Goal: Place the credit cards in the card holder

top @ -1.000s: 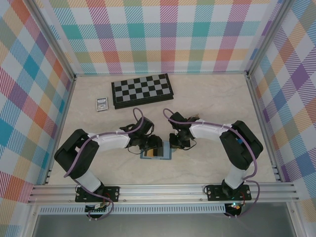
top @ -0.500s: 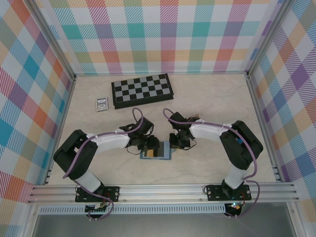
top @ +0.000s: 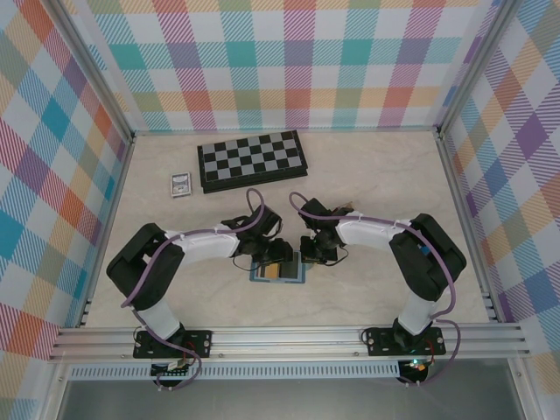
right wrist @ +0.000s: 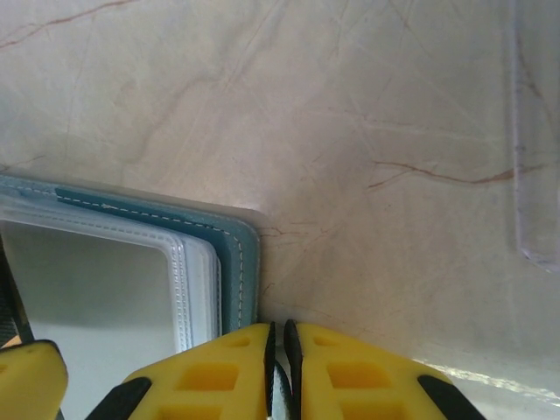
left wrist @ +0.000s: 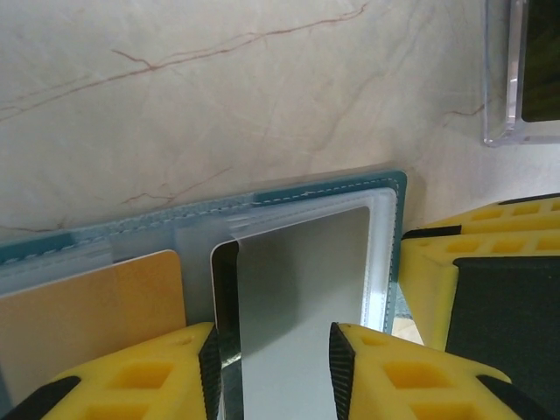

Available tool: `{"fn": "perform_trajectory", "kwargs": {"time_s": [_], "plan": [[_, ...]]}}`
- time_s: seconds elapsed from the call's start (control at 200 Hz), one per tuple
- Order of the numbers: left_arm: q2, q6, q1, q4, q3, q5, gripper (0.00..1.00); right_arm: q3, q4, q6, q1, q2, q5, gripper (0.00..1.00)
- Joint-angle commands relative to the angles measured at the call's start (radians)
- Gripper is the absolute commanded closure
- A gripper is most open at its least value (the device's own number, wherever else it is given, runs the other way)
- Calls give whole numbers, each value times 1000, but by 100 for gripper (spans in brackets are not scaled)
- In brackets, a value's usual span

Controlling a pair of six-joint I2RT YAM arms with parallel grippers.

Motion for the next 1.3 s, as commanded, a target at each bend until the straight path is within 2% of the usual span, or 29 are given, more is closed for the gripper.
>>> {"fn": "perform_trajectory", "kwargs": {"time_s": [0.0, 0.16, 0.285, 0.47, 0.635, 0.84, 0.91, 0.96, 1.085, 1.295], "plan": [[22, 22, -24, 38, 23, 48, 60, 3, 20, 15, 8, 15, -34, 85], [38, 19, -27, 17, 34, 49, 60, 3, 10, 20, 9, 12, -22, 85], [3, 18, -26, -59, 29, -41, 57, 12, -35, 26, 9, 12, 36, 84], [-102, -3, -26, -125, -24, -161, 47, 18, -67, 17, 8, 9, 81, 85], [-120, -16, -24, -123, -59, -170, 43, 30, -75, -7, 8, 1, 91, 83], [-173, -33, -23, -130, -57, -215, 43, 51, -94, -59, 8, -127, 77, 68], [-204, -37, -24, -147, -44, -244, 43, 74, -135, -96, 8, -199, 113, 61], [-218, -39, -24, -154, -20, -258, 43, 97, -184, -129, 2, -251, 186, 58], [-179, -32, -24, -154, 76, -247, 42, 138, -260, -216, -97, -334, 264, 55], [75, -74, -25, -158, 316, -136, 44, 184, -309, -294, -296, -312, 257, 59]]}}
